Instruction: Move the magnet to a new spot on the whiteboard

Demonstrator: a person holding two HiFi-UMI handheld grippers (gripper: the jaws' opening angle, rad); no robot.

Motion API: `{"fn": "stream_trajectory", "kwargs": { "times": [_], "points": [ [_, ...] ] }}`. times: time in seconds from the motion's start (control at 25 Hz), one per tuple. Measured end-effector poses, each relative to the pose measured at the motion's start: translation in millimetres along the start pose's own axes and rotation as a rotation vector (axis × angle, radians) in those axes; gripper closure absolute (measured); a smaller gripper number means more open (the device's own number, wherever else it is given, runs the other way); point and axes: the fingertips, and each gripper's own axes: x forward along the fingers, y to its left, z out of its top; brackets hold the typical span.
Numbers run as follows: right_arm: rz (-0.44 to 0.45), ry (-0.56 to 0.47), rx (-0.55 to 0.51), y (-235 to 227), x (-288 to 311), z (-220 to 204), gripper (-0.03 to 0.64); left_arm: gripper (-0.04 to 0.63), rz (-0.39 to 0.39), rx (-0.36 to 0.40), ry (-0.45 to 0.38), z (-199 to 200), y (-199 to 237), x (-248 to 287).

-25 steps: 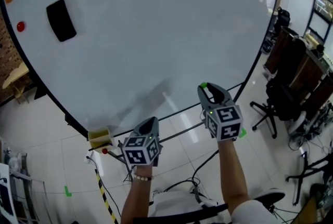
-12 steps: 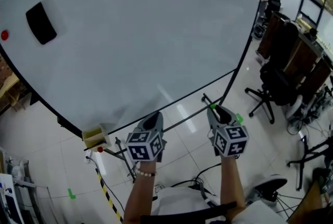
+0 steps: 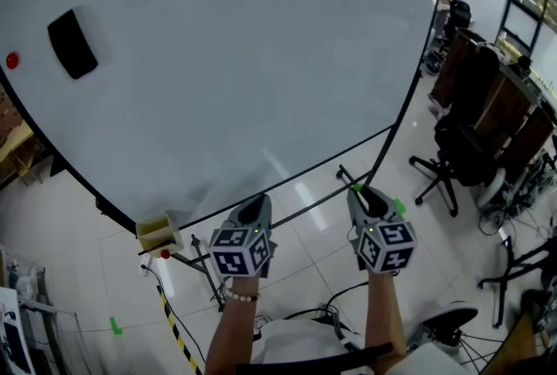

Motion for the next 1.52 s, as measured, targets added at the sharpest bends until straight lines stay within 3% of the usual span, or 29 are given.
{"fn": "stream_trajectory", "kwargs": {
  "times": [0.64,1.0,1.52],
  "points": [
    [0.038,0.002,-0.017,8,2,1,0.48,0.6,0.02,-0.001,-0.015,1,-1,-6],
    [0.076,-0.01,-0.042,19,20,11,0.48,0.6,0.072,-0.015,-0.031,5,14,-10],
    [0.201,-0.175,-0.282,92,85,131,0.48,0.6,0.167,-0.022,-0.064,13,48,-36]
  ]
}}
